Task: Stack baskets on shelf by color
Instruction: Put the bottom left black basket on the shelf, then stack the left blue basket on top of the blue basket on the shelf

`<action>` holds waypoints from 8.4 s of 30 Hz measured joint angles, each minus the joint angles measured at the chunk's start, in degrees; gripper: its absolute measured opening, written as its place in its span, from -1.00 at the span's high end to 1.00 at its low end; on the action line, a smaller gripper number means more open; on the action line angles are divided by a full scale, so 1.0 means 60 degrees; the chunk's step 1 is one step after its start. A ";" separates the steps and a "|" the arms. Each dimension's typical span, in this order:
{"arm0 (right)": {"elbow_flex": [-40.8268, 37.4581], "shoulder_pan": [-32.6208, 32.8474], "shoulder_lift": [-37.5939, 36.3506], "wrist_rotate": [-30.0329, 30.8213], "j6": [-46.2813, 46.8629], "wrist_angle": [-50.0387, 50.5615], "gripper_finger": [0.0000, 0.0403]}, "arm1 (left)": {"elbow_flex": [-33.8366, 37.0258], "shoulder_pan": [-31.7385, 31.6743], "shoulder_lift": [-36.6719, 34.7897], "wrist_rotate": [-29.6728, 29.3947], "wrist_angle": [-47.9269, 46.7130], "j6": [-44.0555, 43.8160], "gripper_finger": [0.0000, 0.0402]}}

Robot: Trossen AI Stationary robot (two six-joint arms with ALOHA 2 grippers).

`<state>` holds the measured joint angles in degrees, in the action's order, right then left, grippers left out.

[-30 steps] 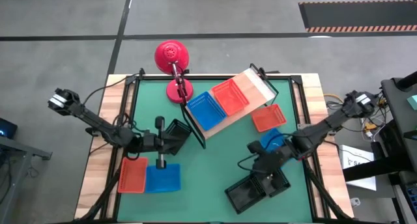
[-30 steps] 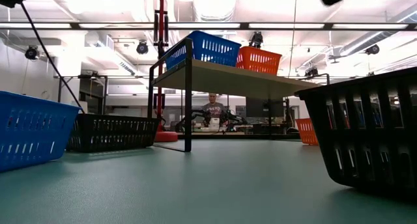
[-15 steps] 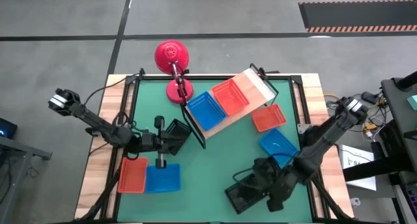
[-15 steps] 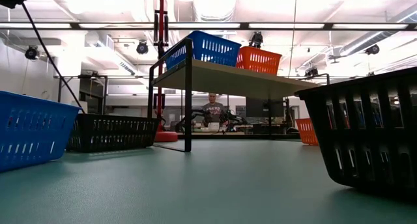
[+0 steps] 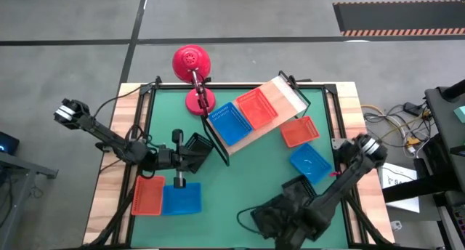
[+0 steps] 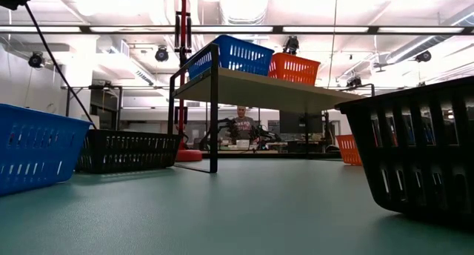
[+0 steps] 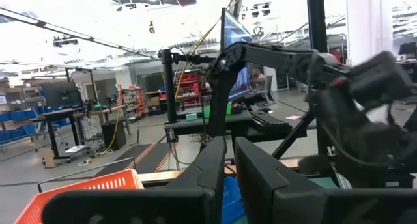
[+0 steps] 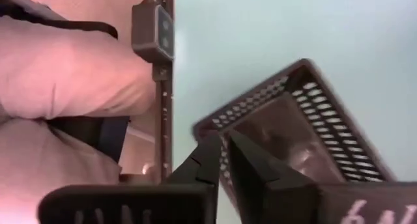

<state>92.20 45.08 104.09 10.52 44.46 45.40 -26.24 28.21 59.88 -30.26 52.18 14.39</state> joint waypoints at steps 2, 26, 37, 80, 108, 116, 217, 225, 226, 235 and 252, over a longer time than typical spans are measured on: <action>0.0427 0.0014 0.0378 0.0000 0.0216 0.0136 0.79 | 0.0004 0.0000 0.0000 0.0000 -0.0001 -0.0017 0.89; 0.1782 -0.0721 0.2893 0.0340 0.3970 0.1136 0.14 | 0.0066 0.0000 0.0015 0.0007 -0.0026 -0.0011 0.89; 0.1782 -0.0814 0.2926 0.0426 0.3737 0.1096 0.79 | 0.0066 0.0000 0.0015 0.0007 -0.0033 0.0419 0.89; 0.2843 -0.0825 -0.2560 0.2996 -0.9992 0.5167 0.96 | 0.0062 0.0000 0.0015 0.0007 0.0162 0.0490 0.89; -0.1782 -0.7794 -0.7430 -0.0351 -1.4683 0.2414 0.96 | 0.0062 0.0000 0.0004 0.0004 0.0229 0.0495 0.89; -0.2027 -0.9736 -0.7222 -0.1327 -1.5185 0.3093 0.96 | 0.0062 0.0000 0.0000 0.0004 0.0229 0.0495 0.89; -0.2432 -1.1116 -0.7375 -0.2675 -1.2448 0.3042 0.54 | -0.0050 0.0004 0.0919 0.0004 0.0725 -0.1937 0.89; -0.2432 -0.8897 -0.7654 -0.4007 -1.1312 0.2106 0.76 | -0.0571 0.0048 0.2303 0.0001 0.0718 -0.4043 0.89; -0.2432 -0.8569 -0.7649 -0.4007 -1.1230 0.2041 0.78 | -0.0664 0.0076 0.2475 0.0004 0.0718 -0.4173 0.89; -0.2571 -0.6184 -0.7525 -0.3708 -1.0617 0.2096 0.92 | -0.1322 0.0945 0.2932 -0.0025 0.0327 -0.4992 0.89; -0.4420 -0.4676 -0.7365 -0.2925 -1.0971 -0.0543 0.96 | -0.4349 0.2735 0.3367 0.0432 -0.9967 -1.3638 0.89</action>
<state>65.68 17.02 59.89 -7.02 -21.37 42.14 -52.34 44.62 80.08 -27.67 -7.62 -67.44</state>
